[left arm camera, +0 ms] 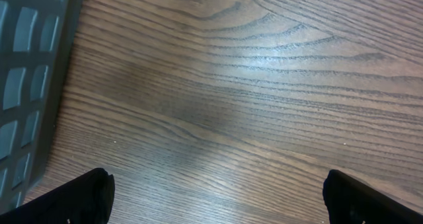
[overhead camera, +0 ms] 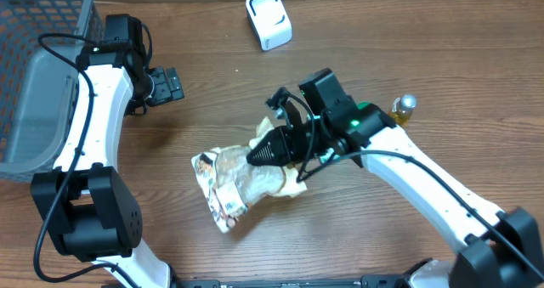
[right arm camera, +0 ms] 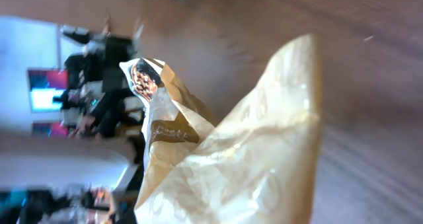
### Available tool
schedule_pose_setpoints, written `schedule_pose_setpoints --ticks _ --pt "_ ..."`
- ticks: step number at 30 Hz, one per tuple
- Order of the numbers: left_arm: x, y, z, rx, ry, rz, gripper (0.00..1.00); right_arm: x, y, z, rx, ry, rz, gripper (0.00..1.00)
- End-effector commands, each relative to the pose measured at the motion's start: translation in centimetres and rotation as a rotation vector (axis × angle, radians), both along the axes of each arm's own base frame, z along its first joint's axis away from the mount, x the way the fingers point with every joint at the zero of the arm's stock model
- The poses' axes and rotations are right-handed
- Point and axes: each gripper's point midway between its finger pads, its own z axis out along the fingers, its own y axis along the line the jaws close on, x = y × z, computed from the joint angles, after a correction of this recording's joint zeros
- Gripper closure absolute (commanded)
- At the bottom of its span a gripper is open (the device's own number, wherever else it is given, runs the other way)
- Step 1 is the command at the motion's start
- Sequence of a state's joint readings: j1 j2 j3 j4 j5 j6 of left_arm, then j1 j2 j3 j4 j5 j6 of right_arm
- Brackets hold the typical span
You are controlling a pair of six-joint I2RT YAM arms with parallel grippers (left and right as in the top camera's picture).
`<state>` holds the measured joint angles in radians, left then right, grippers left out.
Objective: Scan the item barcode
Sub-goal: 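Lift the PanTree bag with the right gripper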
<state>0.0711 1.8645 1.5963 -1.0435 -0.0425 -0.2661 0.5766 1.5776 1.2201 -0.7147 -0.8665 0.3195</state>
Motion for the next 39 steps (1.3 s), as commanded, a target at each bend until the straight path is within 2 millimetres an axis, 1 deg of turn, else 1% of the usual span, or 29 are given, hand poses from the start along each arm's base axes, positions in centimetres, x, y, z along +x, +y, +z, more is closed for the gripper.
schedule_pose_setpoints --ticks 1,4,13,39 --pt "0.2 0.3 0.8 0.015 -0.022 -0.001 0.0 -2.1 0.0 2.7 0.105 -0.009 0.095 0.86" --pt "0.2 0.2 0.8 0.015 -0.022 -0.001 0.0 -3.1 -0.2 3.0 0.12 0.042 0.116 0.86" --pt "0.2 0.3 0.8 0.015 -0.022 -0.001 0.0 -4.6 -1.2 2.2 0.085 0.069 0.158 0.86" --pt "0.2 0.2 0.8 0.015 -0.022 -0.001 0.0 -4.8 -1.3 2.1 0.08 0.076 0.159 0.86"
